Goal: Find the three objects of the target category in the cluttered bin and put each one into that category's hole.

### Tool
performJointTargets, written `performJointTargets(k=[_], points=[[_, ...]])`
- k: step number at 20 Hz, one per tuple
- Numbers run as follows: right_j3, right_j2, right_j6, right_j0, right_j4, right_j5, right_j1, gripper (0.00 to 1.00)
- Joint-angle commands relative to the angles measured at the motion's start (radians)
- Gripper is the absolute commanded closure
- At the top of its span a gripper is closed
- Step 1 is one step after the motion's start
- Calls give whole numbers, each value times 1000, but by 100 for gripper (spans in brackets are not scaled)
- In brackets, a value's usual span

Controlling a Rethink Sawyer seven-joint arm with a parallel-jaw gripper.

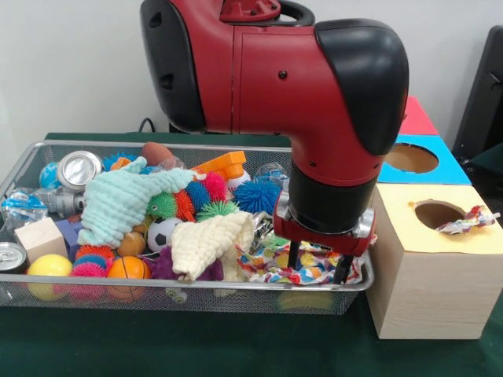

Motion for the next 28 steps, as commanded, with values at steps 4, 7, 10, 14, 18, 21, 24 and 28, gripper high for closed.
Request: performJointTargets(k=[4, 7, 10, 14, 18, 21, 24, 28], points=[[215, 85, -111, -15, 0, -28, -48, 0], [234, 85, -97, -11, -6, -59, -47, 0], [244, 88, -93, -9, -11, -80, -45, 0], [238, 95, -93, -6, -16, -99, -32, 0], [229, 101, -93, -5, -17, -113, -19, 0], [263, 99, -89, -9, -15, -125, -49, 0], [271, 102, -87, -12, -12, -140, -49, 0], [294, 100, -75, -14, -6, -159, -61, 0]])
